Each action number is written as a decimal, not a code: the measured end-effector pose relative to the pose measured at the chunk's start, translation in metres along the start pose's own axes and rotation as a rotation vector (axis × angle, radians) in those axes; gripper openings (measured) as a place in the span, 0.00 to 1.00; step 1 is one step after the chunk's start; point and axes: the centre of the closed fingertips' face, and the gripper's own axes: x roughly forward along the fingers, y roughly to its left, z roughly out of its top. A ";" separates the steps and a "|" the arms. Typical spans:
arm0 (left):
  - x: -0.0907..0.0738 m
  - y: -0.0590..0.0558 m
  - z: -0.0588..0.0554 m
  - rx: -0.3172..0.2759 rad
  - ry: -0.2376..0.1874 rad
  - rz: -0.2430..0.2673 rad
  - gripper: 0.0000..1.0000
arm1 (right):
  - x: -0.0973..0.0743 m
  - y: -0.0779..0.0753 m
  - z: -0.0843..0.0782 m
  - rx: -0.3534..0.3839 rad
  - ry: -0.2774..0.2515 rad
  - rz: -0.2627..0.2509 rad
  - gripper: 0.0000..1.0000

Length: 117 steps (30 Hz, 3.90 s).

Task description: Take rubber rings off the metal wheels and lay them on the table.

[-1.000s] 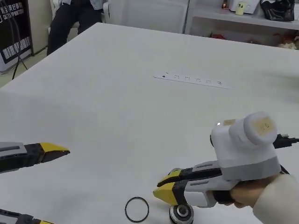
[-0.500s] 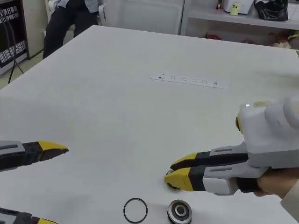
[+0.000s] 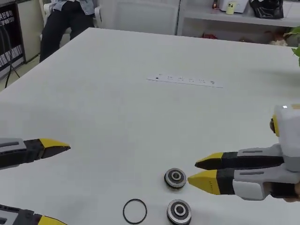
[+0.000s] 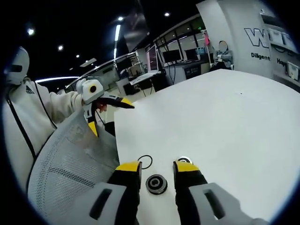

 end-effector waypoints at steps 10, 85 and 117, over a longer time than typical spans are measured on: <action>0.004 -0.001 0.007 0.008 0.001 -0.022 0.89 | -0.007 -0.004 -0.019 0.030 -0.029 -0.005 0.29; 0.154 -0.058 0.028 0.160 0.003 -0.328 0.42 | 0.020 -0.003 -0.079 0.013 0.051 0.013 0.23; 0.169 -0.064 0.001 0.173 0.062 -0.345 0.17 | 0.033 -0.001 -0.084 -0.102 0.108 0.029 0.20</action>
